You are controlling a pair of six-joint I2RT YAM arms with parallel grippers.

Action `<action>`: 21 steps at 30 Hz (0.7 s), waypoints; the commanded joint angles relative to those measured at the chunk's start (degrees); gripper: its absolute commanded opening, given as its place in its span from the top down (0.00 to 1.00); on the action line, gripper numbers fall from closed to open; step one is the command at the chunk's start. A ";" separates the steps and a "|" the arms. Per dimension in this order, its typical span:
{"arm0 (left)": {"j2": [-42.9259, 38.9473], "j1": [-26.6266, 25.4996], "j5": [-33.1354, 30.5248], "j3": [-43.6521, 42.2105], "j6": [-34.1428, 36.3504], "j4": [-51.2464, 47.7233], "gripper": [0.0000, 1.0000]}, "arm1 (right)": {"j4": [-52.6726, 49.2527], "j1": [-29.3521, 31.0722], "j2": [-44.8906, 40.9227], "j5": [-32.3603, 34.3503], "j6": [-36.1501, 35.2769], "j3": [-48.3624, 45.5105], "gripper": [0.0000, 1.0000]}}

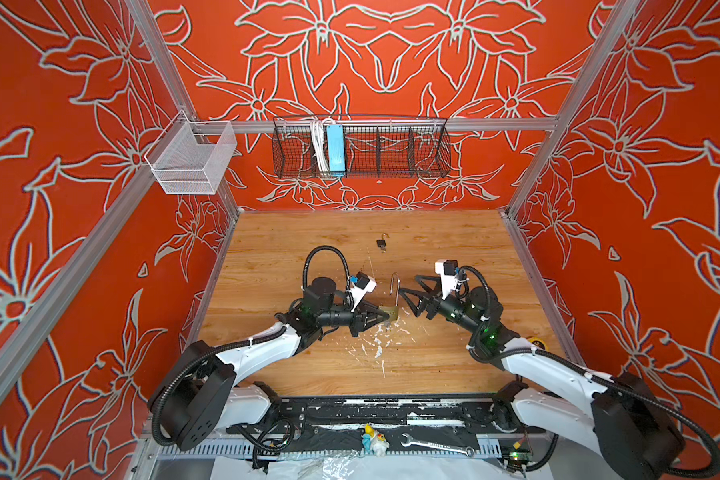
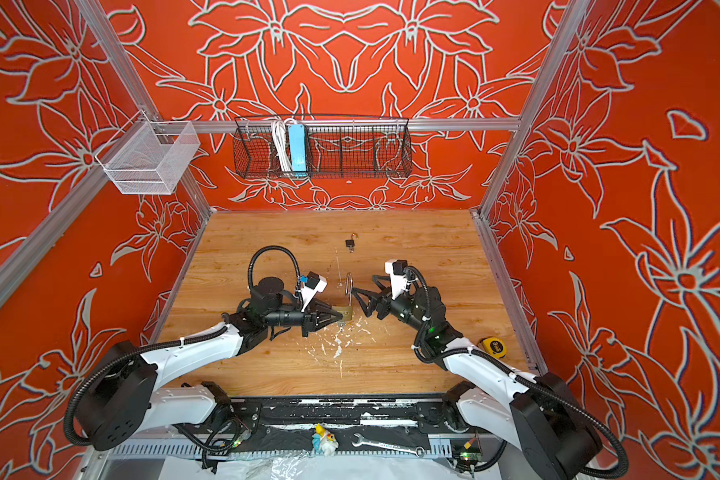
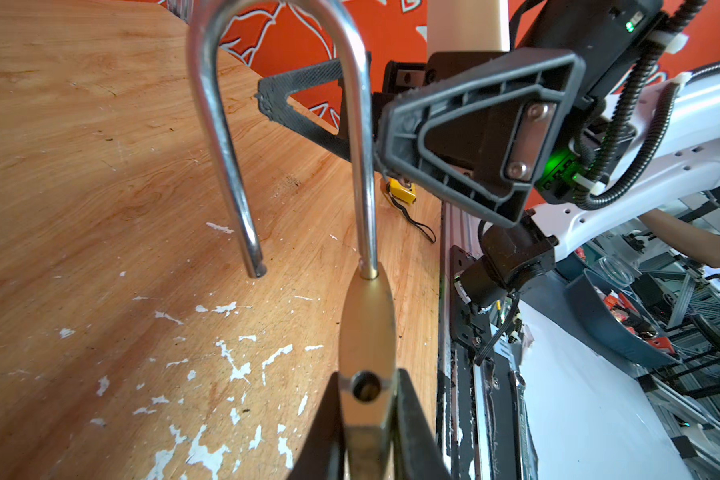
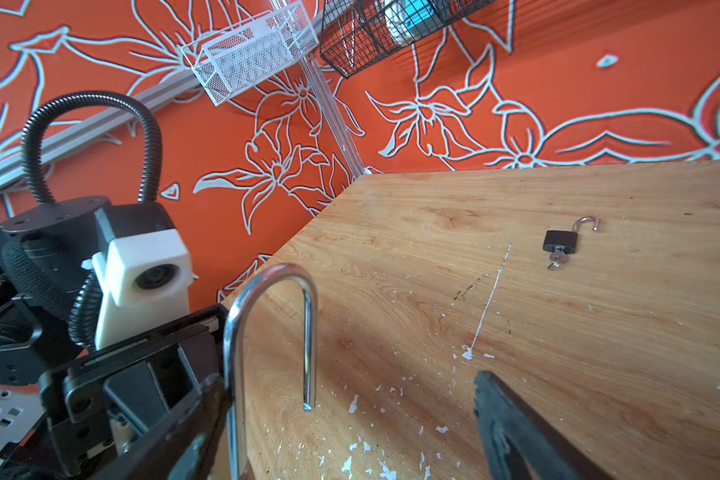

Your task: Unlock with the key

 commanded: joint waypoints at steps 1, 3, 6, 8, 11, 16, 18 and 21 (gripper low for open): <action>-2.53 0.34 3.18 0.79 -0.13 5.77 1.00 | 0.10 -0.01 -1.88 1.91 -0.27 -0.70 0.05; -2.87 0.25 3.61 0.78 -0.19 5.69 1.00 | -0.49 -0.12 -2.86 2.37 -0.27 -0.82 0.05; -2.79 0.26 3.97 0.54 -0.75 6.61 1.00 | -1.14 -0.12 -4.24 3.29 -0.48 -1.15 0.05; -2.67 0.28 3.97 0.76 -0.63 6.31 1.00 | -2.41 -0.11 -5.36 4.90 -1.01 -1.38 0.05; -2.30 0.26 5.58 0.94 -1.24 7.22 1.00 | -4.25 -0.12 -5.67 5.01 -1.41 -0.75 0.04; -2.39 0.17 7.93 0.49 -3.01 10.00 1.00 | 1.29 -0.14 1.10 -3.14 0.69 1.02 0.05; -2.44 -0.05 7.87 0.66 -2.84 9.56 1.00 | 5.74 -0.12 3.28 -5.10 2.40 0.32 0.05; -2.12 -0.36 7.61 1.15 -1.98 8.33 1.00 | 7.60 -0.05 4.11 -6.77 2.83 0.28 0.05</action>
